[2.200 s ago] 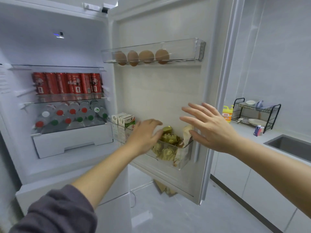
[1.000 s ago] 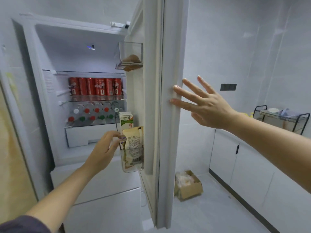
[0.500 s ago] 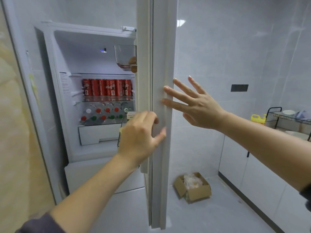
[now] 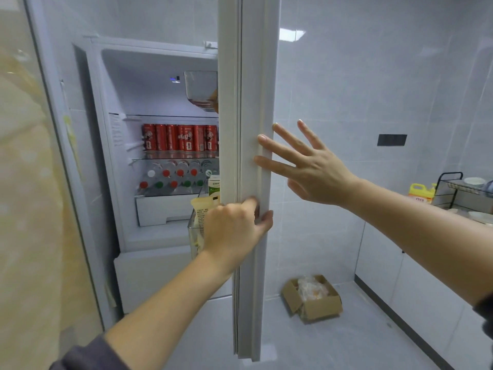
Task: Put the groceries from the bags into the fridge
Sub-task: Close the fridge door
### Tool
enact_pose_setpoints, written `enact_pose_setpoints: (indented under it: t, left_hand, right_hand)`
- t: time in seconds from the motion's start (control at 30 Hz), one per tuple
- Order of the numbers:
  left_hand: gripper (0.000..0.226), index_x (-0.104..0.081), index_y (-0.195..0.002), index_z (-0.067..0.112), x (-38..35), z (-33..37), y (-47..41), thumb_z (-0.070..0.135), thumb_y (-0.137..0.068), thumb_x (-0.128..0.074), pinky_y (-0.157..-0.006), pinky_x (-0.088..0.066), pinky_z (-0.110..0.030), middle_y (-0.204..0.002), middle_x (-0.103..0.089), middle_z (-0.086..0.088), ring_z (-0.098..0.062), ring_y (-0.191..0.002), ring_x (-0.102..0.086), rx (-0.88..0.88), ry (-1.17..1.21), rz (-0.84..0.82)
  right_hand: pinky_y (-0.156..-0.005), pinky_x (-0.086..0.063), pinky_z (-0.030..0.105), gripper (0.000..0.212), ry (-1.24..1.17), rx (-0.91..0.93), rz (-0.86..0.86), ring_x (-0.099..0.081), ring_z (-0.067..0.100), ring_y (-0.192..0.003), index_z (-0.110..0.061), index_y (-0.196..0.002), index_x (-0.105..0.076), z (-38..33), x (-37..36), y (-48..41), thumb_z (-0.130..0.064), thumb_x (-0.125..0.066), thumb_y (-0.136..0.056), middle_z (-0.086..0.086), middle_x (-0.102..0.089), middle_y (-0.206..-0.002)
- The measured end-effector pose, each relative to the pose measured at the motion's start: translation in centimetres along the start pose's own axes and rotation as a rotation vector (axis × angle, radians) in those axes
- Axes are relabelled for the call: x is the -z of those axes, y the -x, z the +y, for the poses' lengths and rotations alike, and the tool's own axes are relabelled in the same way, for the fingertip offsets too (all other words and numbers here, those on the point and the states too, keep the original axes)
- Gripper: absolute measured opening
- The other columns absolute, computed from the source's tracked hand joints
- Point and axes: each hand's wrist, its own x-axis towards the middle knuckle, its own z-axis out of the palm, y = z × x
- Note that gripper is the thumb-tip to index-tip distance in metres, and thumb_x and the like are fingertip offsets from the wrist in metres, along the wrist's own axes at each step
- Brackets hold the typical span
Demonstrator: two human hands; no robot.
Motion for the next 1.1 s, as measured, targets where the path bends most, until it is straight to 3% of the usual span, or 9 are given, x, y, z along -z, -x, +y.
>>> enact_pose_setpoints:
  t: [0.1, 0.2, 0.3, 0.4, 0.6, 0.77, 1.1]
  left_hand:
    - [0.037, -0.054, -0.059, 0.017, 0.6, -1.1, 0.7, 0.038, -0.072, -0.082, -0.045, -0.022, -0.017, -0.039, -0.047, 0.004, -0.02, -0.031, -0.046, 0.029, 0.004, -0.01]
    - [0.035, -0.052, -0.06, 0.017, 1.3, -2.8, 1.3, 0.042, -0.078, -0.069, -0.044, -0.021, -0.017, -0.039, -0.042, 0.005, -0.02, -0.032, -0.044, 0.056, -0.012, 0.002]
    - [0.037, -0.051, -0.064, 0.016, 2.1, -4.6, 1.9, 0.048, -0.083, -0.049, -0.038, -0.032, -0.02, -0.042, -0.037, 0.007, -0.02, -0.034, -0.043, 0.125, -0.018, -0.014]
    - [0.039, -0.053, -0.07, 0.016, 2.7, -6.7, 2.8, 0.05, -0.085, -0.042, -0.039, -0.041, -0.025, -0.045, -0.045, 0.006, -0.019, -0.036, -0.046, 0.18, -0.057, -0.026]
    - [0.03, -0.047, -0.073, 0.018, 4.1, -11.1, 3.5, 0.038, -0.085, -0.065, -0.042, -0.019, -0.014, -0.048, -0.045, 0.008, -0.012, -0.036, -0.038, 0.252, -0.14, -0.02]
    - [0.034, -0.041, -0.079, 0.018, 4.7, -14.9, 3.7, 0.045, -0.091, -0.058, -0.046, -0.042, -0.029, -0.057, -0.053, 0.0, -0.023, -0.049, -0.053, 0.468, -0.146, -0.104]
    - [0.027, -0.043, -0.086, 0.017, 4.5, -23.1, 3.5, 0.04, -0.096, -0.054, -0.042, -0.026, -0.022, -0.062, -0.049, 0.005, -0.008, -0.051, -0.046, 0.65, -0.074, -0.139]
  right_hand:
    - [-0.117, -0.012, 0.063, 0.076, -0.011, -0.007, 0.002, -0.013, 0.036, -0.149, -0.028, -0.153, -0.02, -0.3, -0.1, -0.7, -0.005, -0.043, -0.085, 0.008, -0.015, -0.161]
    - [-0.116, -0.014, 0.063, 0.08, -0.048, -0.045, 0.004, -0.01, 0.034, -0.15, -0.03, -0.154, -0.019, -0.7, -0.5, -1.7, -0.003, -0.044, -0.083, 0.007, -0.015, -0.162]
    - [-0.116, -0.019, 0.061, 0.085, -0.118, -0.079, -0.015, -0.008, 0.032, -0.15, -0.03, -0.155, -0.015, -1.5, -1.2, -3.6, 0.0, -0.045, -0.081, 0.004, -0.01, -0.163]
    - [-0.116, -0.023, 0.057, 0.09, -0.189, -0.089, -0.042, -0.009, 0.031, -0.151, -0.028, -0.156, -0.011, -2.8, -2.3, -6.0, 0.002, -0.048, -0.079, 0.003, -0.008, -0.164]
    - [-0.115, -0.027, 0.056, 0.089, -0.276, -0.062, -0.081, -0.009, 0.031, -0.15, -0.029, -0.156, -0.006, -5.7, -4.5, -11.2, -0.002, -0.046, -0.081, 0.003, -0.006, -0.165]
    - [-0.115, -0.028, 0.056, 0.089, -0.348, -0.056, -0.087, -0.007, 0.029, -0.151, -0.03, -0.156, -0.003, -8.2, -6.5, -15.6, -0.004, -0.047, -0.083, 0.002, -0.002, -0.165]
    - [-0.106, -0.033, 0.065, 0.09, -0.427, -0.071, -0.149, 0.002, 0.038, -0.15, -0.04, -0.153, 0.004, -12.4, -12.3, -21.4, -0.01, -0.051, -0.089, -0.001, 0.014, -0.163]
